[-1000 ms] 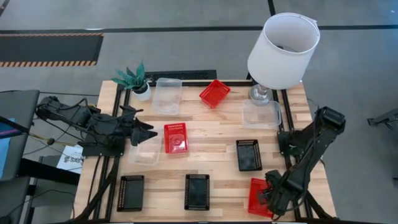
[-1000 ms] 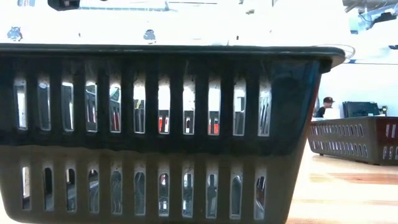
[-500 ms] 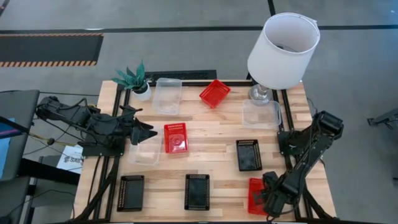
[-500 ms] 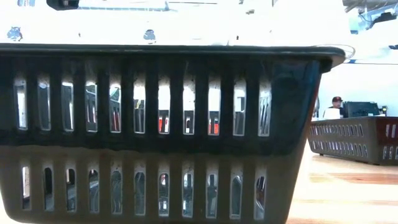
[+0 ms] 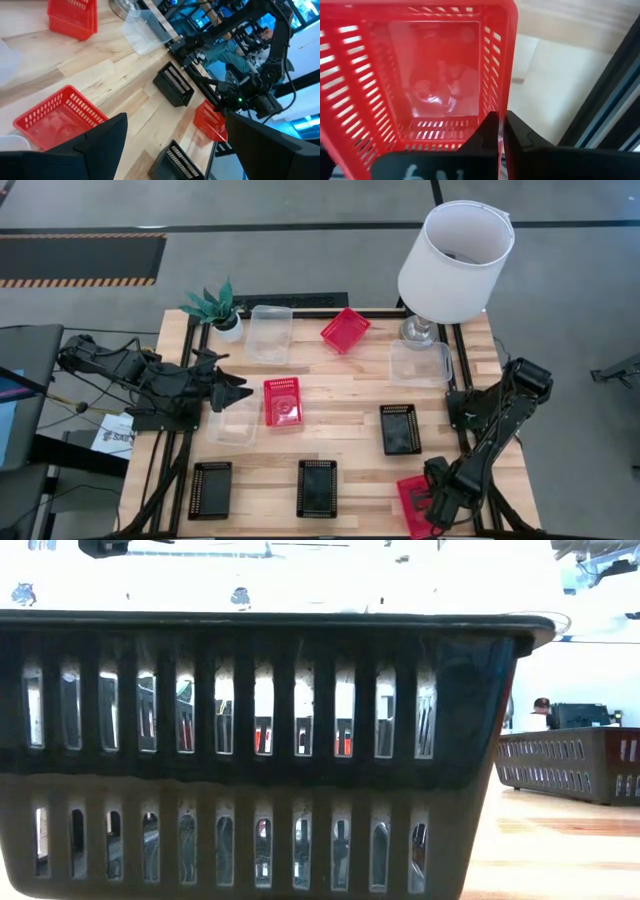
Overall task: Stack baskets by color
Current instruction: Move the bottom red bin to the center of the table
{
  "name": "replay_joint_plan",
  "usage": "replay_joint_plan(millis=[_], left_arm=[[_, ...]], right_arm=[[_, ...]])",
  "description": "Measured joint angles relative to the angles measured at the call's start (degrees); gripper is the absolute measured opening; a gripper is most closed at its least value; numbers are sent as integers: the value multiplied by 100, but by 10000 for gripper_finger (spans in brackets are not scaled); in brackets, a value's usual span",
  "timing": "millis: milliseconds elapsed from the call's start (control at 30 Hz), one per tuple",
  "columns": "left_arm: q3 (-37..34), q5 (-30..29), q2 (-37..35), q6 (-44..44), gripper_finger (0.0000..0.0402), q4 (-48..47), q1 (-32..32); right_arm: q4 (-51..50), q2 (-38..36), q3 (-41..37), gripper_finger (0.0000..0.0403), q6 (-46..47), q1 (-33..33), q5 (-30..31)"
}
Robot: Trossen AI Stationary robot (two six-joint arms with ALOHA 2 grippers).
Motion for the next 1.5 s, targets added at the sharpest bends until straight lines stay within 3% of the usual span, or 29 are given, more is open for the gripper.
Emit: replay_joint_plan(millis=[367, 567, 733, 1067, 1267, 1500], left_arm=[[0, -39, 0, -50, 323, 0, 0], [0, -148, 0, -63, 323, 0, 0], [0, -181, -1, -65, 322, 0, 0], [0, -154, 0, -65, 322, 0, 0], [0, -204, 0, -2, 322, 0, 0], [0, -393, -2, 0, 322, 0, 0]], right_arm=[[-256, -667, 617, 4, -83, -127, 592], [-1246, -1093, 1053, 2, -404, -472, 1310], [-1498, -1440, 1123, 2, -1080, -1006, 1678], [-1022, -1977, 1123, 1, -3482, -3007, 1997], [-641, -2004, 1123, 1, -5114, -4459, 1973], [-478, -1807, 1112, 1, -6321, -5845, 1850]])
